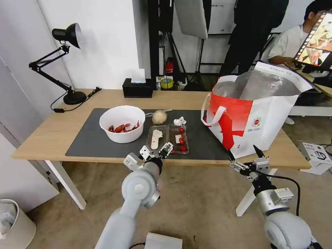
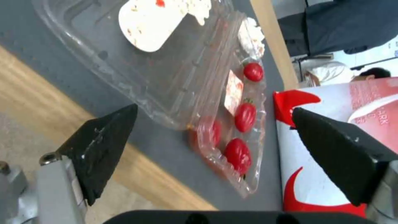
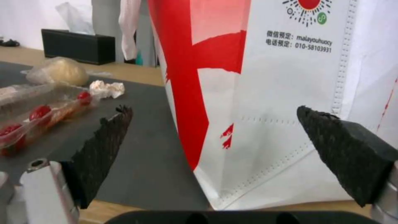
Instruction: Pick up the trash from the table and place it into the takeout bag.
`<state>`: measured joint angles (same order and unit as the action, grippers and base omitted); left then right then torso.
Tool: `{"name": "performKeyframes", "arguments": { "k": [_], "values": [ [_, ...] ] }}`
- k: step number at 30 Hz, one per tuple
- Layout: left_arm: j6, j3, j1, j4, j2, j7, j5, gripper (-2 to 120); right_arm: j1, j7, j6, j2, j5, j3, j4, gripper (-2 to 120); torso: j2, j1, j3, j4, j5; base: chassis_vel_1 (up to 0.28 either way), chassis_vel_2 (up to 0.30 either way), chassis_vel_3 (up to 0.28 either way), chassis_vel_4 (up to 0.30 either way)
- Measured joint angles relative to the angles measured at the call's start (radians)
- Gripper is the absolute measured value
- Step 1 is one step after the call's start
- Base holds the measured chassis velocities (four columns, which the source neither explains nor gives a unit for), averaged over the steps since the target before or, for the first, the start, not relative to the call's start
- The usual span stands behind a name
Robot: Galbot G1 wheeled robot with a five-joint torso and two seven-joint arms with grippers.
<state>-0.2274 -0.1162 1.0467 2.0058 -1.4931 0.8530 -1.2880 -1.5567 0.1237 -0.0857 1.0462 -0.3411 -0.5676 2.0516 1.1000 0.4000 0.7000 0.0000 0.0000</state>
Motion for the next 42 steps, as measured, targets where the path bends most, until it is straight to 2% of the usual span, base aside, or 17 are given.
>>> {"name": "performKeyframes", "arguments": {
  "k": [5, 15, 28, 42],
  "values": [
    [0.006, 0.000, -0.001, -0.009, -0.004, 0.000, 0.012, 100, -0.001, 0.001, -0.003, 0.001, 0.001, 0.000, 0.000, 100, 0.000, 0.000, 0.000, 0.0000, 0.0000, 0.000, 0.000, 0.000, 0.000],
    [0.064, -0.013, 0.008, -0.012, -0.024, -0.002, 0.043, 100, -0.002, 0.001, -0.010, 0.014, 0.006, 0.004, -0.015, 100, 0.000, 0.000, 0.000, 0.0001, 0.0000, 0.000, 0.000, 0.000, 0.000],
    [0.105, -0.020, 0.038, 0.053, -0.013, -0.093, 0.081, 100, -0.003, 0.001, -0.013, 0.031, 0.018, 0.017, -0.018, 100, 0.000, 0.000, 0.000, 0.0001, 0.0000, 0.000, 0.000, 0.000, 0.000],
    [0.126, 0.008, 0.039, 0.082, -0.008, -0.157, 0.110, 100, -0.019, 0.001, -0.018, 0.030, 0.025, 0.013, -0.003, 100, 0.000, 0.000, 0.000, 0.0000, 0.0000, 0.000, 0.000, 0.000, 0.000]
  ]
}}
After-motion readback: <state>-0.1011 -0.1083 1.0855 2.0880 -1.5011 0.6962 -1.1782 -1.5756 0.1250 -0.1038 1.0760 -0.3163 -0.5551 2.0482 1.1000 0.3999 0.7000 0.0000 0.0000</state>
